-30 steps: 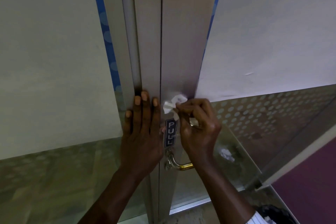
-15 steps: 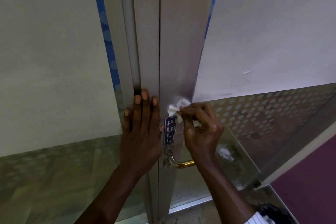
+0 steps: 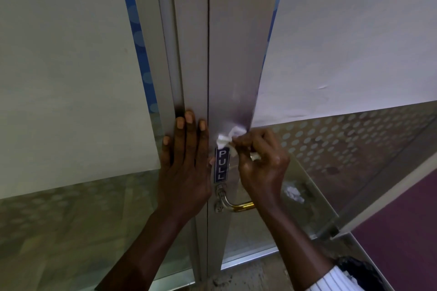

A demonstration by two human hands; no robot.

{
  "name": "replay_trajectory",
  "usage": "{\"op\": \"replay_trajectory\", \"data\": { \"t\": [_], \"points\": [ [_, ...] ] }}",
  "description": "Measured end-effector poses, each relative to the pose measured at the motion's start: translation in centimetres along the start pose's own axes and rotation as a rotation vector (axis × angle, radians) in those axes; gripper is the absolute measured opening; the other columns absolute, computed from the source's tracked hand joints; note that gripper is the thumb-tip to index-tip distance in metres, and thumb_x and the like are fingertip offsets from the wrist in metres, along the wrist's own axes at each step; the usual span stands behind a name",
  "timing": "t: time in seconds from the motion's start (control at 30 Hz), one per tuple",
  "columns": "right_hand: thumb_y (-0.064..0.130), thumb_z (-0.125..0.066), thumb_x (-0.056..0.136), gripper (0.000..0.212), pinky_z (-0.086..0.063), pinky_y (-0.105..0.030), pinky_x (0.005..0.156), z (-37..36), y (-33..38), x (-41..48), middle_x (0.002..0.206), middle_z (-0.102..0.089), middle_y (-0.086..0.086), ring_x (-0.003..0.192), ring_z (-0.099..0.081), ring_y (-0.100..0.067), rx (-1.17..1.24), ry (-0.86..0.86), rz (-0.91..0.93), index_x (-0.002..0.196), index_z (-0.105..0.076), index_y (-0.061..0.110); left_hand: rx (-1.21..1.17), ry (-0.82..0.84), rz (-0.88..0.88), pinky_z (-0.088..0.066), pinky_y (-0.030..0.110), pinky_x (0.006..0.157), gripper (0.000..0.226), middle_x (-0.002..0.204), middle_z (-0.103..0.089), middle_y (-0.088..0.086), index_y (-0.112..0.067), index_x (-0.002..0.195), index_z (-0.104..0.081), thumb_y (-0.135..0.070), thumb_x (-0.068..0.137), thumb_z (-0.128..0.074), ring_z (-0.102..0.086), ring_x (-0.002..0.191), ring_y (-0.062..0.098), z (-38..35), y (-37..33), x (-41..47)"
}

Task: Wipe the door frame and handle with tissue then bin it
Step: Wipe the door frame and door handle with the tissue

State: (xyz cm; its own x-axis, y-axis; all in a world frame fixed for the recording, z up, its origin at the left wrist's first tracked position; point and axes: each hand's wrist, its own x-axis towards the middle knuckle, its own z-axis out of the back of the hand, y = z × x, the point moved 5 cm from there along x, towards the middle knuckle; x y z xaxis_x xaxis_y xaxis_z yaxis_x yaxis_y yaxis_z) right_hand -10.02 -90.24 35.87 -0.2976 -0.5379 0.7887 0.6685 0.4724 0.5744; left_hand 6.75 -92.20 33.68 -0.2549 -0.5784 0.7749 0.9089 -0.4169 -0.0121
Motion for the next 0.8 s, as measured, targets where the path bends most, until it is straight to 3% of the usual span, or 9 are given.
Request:
{"op": "replay_trajectory", "data": {
  "t": [0.13,0.3,0.47,0.63,0.8],
  "points": [
    [-0.002,-0.089,0.079,0.014,-0.056,-0.026,0.060,-0.2,-1.8,-2.8,0.085,-0.068,-0.001,0.077,-0.066,-0.013,-0.006,0.057,-0.119,0.086,-0.081,0.007,0.010,-0.006,-0.004,0.021,0.045,0.134,0.084,0.176,0.031,0.012,-0.011,0.169,0.012,-0.036,0.108,-0.040,0.026,0.166,0.027,-0.1,-0.1,0.0],
    [0.002,-0.089,0.084,0.011,-0.058,-0.023,0.068,1.7,1.1,3.2,0.091,-0.071,-0.006,0.083,-0.071,-0.017,0.083,-0.085,-0.071,0.091,-0.081,0.005,-0.001,0.013,0.007,0.021,0.044,0.134,0.081,0.176,0.031,0.012,-0.010,0.169,0.012,-0.040,0.110,-0.034,0.027,0.166,0.028,-0.1,-0.1,0.1],
    [0.001,-0.089,0.083,0.011,-0.057,-0.023,0.066,0.8,0.1,1.2,0.091,-0.069,-0.004,0.081,-0.067,-0.014,0.011,-0.036,-0.024,0.087,-0.080,0.004,-0.004,0.006,-0.001,0.020,0.045,0.135,0.085,0.176,0.031,0.012,-0.010,0.169,0.012,-0.037,0.109,-0.041,0.026,0.166,0.028,-0.1,-0.1,0.0],
    [0.004,-0.091,0.079,0.015,-0.058,-0.044,0.056,-0.5,-3.1,-4.0,0.085,-0.066,0.001,0.074,-0.066,-0.017,-0.060,0.071,-0.151,0.084,-0.079,0.010,-0.002,-0.003,0.000,0.019,0.045,0.135,0.088,0.176,0.031,0.012,-0.010,0.169,0.011,-0.035,0.108,-0.046,0.026,0.166,0.028,0.0,-0.1,0.0],
    [0.006,-0.090,0.083,0.012,-0.062,-0.039,0.064,1.1,-0.6,0.5,0.091,-0.072,-0.003,0.082,-0.072,-0.019,0.026,-0.072,-0.132,0.091,-0.082,0.009,-0.008,0.003,-0.005,0.020,0.044,0.135,0.081,0.175,0.032,0.011,-0.010,0.169,0.012,-0.039,0.112,-0.036,0.027,0.165,0.027,-0.1,-0.1,0.1]
  ]
}}
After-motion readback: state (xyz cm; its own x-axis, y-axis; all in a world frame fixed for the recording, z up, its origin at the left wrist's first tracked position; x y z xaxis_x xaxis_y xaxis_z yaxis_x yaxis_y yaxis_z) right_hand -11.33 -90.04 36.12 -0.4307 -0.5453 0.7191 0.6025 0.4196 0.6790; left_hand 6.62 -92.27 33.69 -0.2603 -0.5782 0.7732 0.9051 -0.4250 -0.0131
